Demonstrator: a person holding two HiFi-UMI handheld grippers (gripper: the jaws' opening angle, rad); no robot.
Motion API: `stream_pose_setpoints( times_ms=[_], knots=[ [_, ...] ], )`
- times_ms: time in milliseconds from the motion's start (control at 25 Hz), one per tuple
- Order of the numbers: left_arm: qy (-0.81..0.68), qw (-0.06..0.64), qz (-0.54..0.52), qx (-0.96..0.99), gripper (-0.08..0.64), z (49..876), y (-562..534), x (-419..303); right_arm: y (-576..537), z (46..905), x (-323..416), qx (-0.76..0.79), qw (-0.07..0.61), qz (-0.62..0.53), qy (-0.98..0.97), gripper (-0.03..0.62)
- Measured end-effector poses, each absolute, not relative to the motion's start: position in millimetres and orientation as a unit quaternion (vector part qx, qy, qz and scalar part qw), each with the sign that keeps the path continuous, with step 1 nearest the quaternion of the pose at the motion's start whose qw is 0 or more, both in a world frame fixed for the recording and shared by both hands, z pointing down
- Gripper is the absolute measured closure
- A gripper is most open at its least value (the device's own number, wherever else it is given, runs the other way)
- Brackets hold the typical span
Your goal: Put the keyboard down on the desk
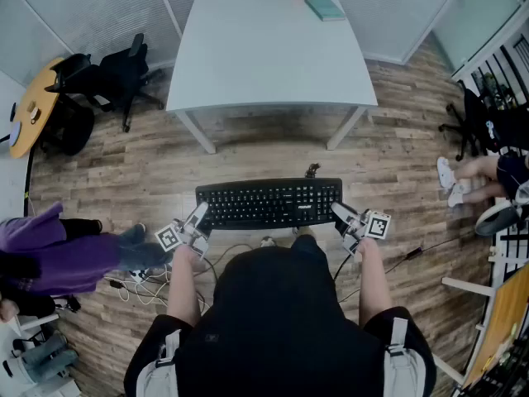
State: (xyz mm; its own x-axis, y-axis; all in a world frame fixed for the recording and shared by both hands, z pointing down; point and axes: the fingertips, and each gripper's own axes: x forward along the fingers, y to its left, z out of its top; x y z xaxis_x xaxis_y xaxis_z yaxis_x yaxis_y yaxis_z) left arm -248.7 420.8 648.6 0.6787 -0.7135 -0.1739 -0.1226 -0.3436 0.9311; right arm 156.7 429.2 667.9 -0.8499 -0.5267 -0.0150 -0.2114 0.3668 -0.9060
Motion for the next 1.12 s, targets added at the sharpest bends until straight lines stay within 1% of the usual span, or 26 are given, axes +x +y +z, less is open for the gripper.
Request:
stream_pose_setpoints(
  times_ms=[360,640,880,1120],
  knots=[
    [-0.283,0.498,-0.296,0.765,0.46,646,418,-250,429,671,154,-0.226,0.158,-0.522,0.807,0.482],
    [-0.29,0.498,-0.296,0.761,0.46,652,419,-250,427,680,153,-0.226,0.142,-0.529,0.805,0.479],
    [-0.293,0.5,-0.299,0.758,0.46,653,412,-252,418,684,149,-0.226,0.145,-0.533,0.802,0.479],
    [-0.305,0.505,-0.296,0.751,0.46,652,381,-266,386,685,137,-0.232,0.136,-0.545,0.794,0.478]
  ],
)
